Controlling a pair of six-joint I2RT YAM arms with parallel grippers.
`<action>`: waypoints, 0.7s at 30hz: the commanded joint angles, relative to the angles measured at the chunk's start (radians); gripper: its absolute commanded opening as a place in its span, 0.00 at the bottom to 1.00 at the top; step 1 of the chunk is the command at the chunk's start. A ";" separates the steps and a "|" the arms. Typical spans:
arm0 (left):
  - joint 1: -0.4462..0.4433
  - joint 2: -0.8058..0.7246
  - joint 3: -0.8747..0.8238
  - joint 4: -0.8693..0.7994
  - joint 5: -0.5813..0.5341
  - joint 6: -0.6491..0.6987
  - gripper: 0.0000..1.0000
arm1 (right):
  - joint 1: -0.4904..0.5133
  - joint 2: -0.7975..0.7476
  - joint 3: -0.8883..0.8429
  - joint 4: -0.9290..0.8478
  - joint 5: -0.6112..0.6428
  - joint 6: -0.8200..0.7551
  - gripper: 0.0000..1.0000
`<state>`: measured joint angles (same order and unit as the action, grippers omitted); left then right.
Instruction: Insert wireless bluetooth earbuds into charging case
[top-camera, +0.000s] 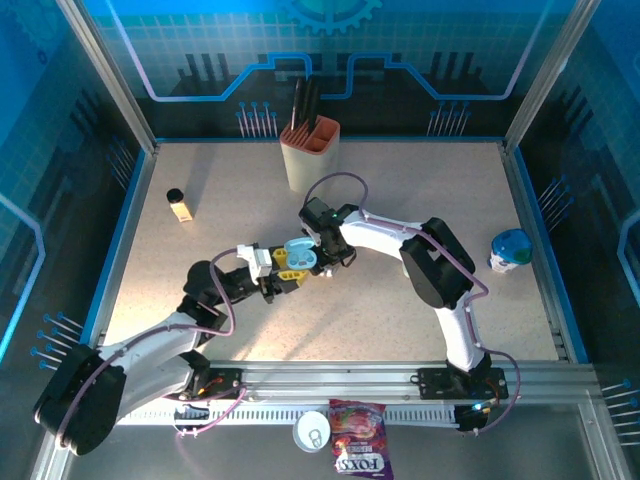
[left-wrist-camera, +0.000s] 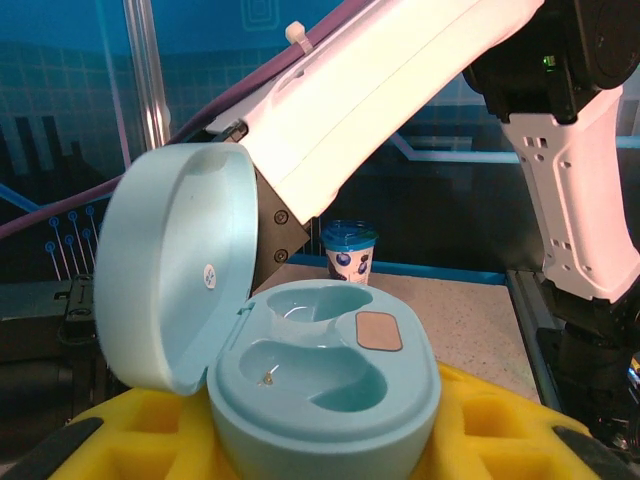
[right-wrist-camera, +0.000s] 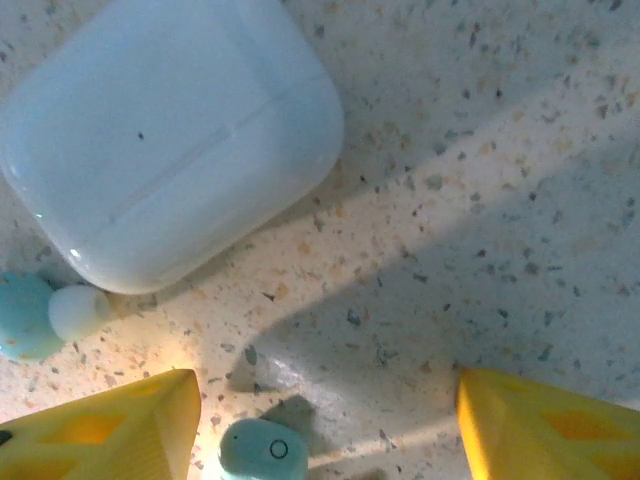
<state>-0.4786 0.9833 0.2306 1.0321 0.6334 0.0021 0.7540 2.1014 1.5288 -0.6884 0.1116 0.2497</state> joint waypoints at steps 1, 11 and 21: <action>0.008 -0.030 -0.023 0.008 -0.014 0.024 0.30 | 0.010 0.002 -0.016 -0.054 0.038 -0.024 0.69; 0.013 -0.043 -0.025 0.000 -0.019 0.031 0.30 | 0.009 -0.062 -0.094 -0.104 0.060 -0.054 0.70; 0.027 -0.062 -0.038 0.027 -0.036 0.019 0.30 | -0.005 -0.118 -0.143 -0.140 0.112 -0.064 0.71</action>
<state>-0.4629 0.9401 0.2085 1.0241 0.6136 0.0086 0.7517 2.0174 1.4124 -0.7452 0.1841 0.2050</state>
